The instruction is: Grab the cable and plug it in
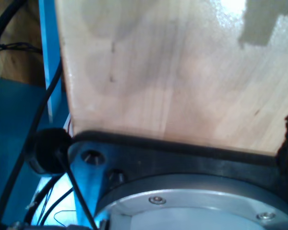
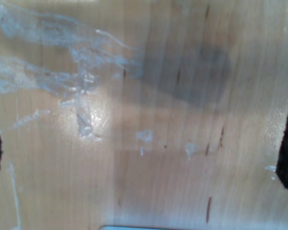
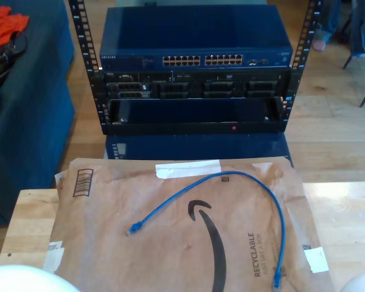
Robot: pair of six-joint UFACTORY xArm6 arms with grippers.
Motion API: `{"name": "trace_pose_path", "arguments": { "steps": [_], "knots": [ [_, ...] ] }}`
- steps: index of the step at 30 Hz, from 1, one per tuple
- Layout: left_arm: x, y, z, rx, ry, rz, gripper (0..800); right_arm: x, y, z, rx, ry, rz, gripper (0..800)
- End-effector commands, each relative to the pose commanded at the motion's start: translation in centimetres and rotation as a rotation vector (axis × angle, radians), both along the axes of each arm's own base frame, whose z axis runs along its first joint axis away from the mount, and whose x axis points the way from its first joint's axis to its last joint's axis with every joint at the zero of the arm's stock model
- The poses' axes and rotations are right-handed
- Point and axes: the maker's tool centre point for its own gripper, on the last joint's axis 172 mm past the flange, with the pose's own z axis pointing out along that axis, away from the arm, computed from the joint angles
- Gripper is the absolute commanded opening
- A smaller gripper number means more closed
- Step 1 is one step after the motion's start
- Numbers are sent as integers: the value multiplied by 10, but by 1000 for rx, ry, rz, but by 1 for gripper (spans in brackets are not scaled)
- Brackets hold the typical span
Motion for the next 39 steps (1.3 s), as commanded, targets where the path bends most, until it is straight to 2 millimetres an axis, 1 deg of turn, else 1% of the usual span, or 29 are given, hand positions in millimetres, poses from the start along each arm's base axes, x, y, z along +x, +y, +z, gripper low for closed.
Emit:
{"name": "trace_pose_path", "arguments": {
  "steps": [5,7,8,10,13,14,16,18,20,23,26,28,30,32,33,35,38,39],
  "knots": [
    [0,-1,0,-5,3,-1,800,1,-8,6,-16,-1,-9,797],
    [-1,0,2,-3,5,0,800,3,-19,19,-48,-6,-6,797],
    [-1,-2,4,-12,7,0,800,3,-19,25,-45,-7,-7,797],
    [-4,5,16,-20,13,4,800,4,-20,39,-20,-7,-5,797],
    [-6,9,49,-72,26,14,800,7,-21,67,27,-3,-21,796],
    [-5,13,59,-78,36,18,800,7,-24,77,33,0,-45,796],
    [5,30,77,-59,72,13,800,11,-33,97,26,3,-103,796],
    [15,38,89,-49,115,24,800,16,-44,116,10,6,-156,796],
    [24,48,99,-24,144,32,800,30,-52,134,-8,8,-160,796],
    [39,62,111,16,165,33,800,66,-53,155,-38,13,-139,796],
    [62,64,123,28,178,28,800,100,-54,174,-68,8,-168,796],
    [76,64,128,43,189,36,800,128,-44,181,-52,27,-168,796],
    [90,67,133,66,193,49,800,158,-24,187,-25,65,-150,796],
    [108,66,140,74,180,60,800,181,-3,195,-8,95,-117,796],
    [118,62,144,66,174,60,800,190,6,199,-12,96,-97,796],
    [136,54,155,52,171,64,800,206,25,203,-20,92,-57,796],
    [162,47,169,55,169,84,800,231,69,208,-36,97,-12,796],
    [169,43,171,57,169,82,800,238,84,212,-42,94,4,797]
  ]
}}
